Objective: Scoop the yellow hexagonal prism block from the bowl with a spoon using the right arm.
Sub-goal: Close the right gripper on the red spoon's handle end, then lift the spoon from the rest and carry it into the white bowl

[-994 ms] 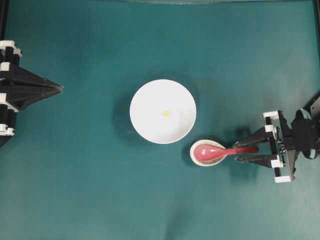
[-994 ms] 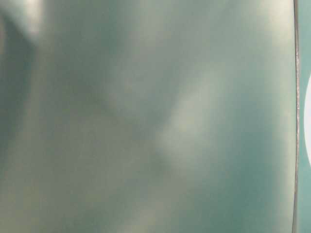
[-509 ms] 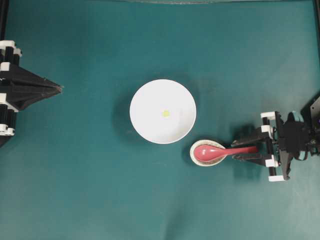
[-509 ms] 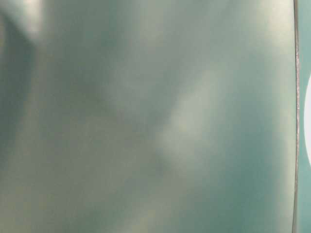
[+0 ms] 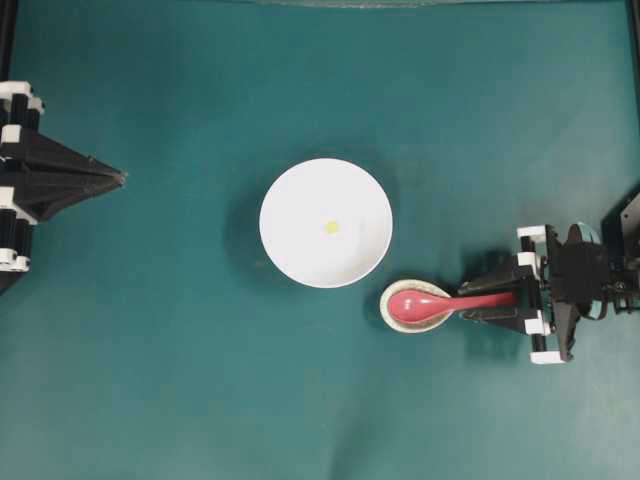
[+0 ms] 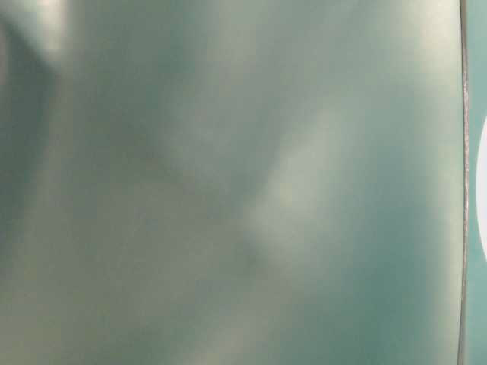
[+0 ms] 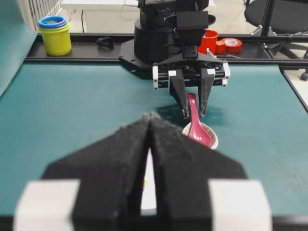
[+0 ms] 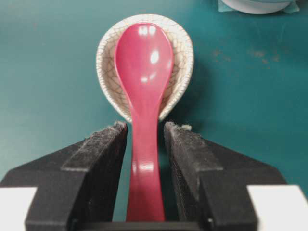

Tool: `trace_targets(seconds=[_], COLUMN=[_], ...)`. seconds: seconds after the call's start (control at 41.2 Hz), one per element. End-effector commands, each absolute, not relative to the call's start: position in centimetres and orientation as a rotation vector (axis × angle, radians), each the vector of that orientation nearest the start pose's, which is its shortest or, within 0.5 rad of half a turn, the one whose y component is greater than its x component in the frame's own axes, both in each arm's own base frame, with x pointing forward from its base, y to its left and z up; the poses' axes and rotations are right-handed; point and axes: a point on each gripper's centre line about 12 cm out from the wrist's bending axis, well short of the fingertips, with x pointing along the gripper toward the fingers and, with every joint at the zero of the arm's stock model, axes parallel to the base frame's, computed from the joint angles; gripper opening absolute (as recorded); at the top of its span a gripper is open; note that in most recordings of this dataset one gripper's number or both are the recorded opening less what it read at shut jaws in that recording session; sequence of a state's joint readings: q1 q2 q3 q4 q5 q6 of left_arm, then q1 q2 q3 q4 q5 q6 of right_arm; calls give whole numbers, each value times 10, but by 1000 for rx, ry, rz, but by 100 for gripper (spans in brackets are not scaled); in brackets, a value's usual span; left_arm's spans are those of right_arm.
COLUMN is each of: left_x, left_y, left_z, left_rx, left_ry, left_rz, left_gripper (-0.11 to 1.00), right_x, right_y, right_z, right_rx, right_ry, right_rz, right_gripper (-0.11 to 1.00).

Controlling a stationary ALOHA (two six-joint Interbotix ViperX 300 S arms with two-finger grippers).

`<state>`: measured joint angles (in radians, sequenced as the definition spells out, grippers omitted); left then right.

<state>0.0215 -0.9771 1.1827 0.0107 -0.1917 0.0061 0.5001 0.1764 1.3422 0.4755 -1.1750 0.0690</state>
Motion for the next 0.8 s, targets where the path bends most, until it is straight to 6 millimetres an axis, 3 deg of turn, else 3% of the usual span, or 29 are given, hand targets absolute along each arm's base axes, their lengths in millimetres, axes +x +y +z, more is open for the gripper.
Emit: trace_targets(seconds=[0.0,0.218,0.461,0.776], left_x=[199,198,197,196], left_y=[4,4,4,4], left_z=[286,287,286,284], left_rx=[21,21,21,19], left_ry=[6,2,19,40], left_rz=[20,20,21,21], left_gripper=[1,1,1,1], right_x=[225,227,232,245], right_y=[65,62,67,67], right_z=[76,81,112,170], right_rx=[101,116,189,270], right_ry=[330,300,255,309], right_rz=[8,-19,10,59], right_gripper=[43,23,23,23])
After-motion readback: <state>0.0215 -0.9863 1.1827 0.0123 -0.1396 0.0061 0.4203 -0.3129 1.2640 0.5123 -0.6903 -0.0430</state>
